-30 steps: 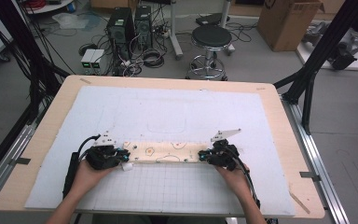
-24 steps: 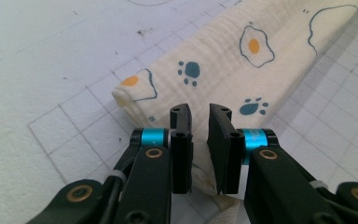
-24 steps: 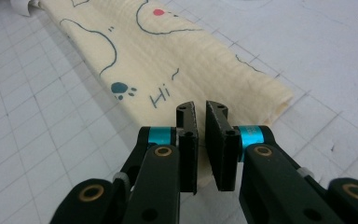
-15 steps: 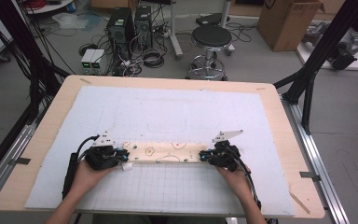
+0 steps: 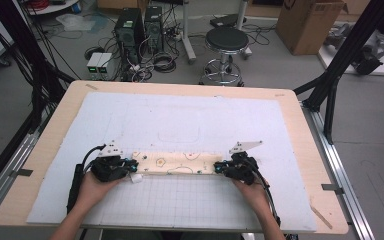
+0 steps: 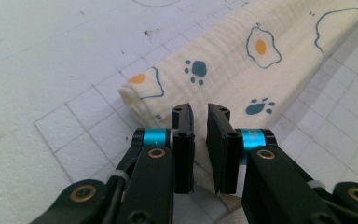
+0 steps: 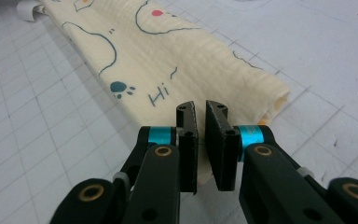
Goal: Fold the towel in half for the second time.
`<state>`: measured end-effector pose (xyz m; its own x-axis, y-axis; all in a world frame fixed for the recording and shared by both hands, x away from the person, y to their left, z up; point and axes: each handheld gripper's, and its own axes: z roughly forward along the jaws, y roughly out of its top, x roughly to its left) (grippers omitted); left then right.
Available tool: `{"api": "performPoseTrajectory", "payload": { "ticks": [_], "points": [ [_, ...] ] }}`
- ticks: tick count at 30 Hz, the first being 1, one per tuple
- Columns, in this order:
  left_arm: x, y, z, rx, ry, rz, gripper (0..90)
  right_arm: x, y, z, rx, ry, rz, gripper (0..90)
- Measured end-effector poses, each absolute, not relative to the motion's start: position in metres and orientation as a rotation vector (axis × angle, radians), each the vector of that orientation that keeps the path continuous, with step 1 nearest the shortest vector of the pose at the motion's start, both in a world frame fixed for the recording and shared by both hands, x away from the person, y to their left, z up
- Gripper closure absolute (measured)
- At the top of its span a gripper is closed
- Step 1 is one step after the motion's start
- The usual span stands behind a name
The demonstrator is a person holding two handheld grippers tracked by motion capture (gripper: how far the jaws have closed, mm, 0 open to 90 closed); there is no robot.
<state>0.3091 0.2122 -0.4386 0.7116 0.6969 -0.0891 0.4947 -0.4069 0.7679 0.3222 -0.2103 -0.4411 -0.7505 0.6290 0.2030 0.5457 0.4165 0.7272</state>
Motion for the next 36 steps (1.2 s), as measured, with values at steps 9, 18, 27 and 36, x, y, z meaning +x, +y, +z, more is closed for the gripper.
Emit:
{"api": "performPoseTrajectory", "payload": {
  "ticks": [9,18,27,36],
  "points": [
    [0.309,0.212,-0.439,2.097,0.903,0.326,81.0,0.32,-0.209,-0.441,1.058,2.551,1.238,83.3],
    [0.308,0.212,-0.44,2.086,0.904,0.332,80.9,0.32,-0.208,-0.441,1.056,2.545,1.24,83.3],
    [0.307,0.211,-0.44,2.083,0.9,0.337,80.5,0.319,-0.207,-0.441,1.072,2.533,1.237,82.2],
    [0.308,0.216,-0.429,1.992,0.919,0.324,70.4,0.317,-0.208,-0.434,1.049,2.498,1.307,65.3]
  ]
}}
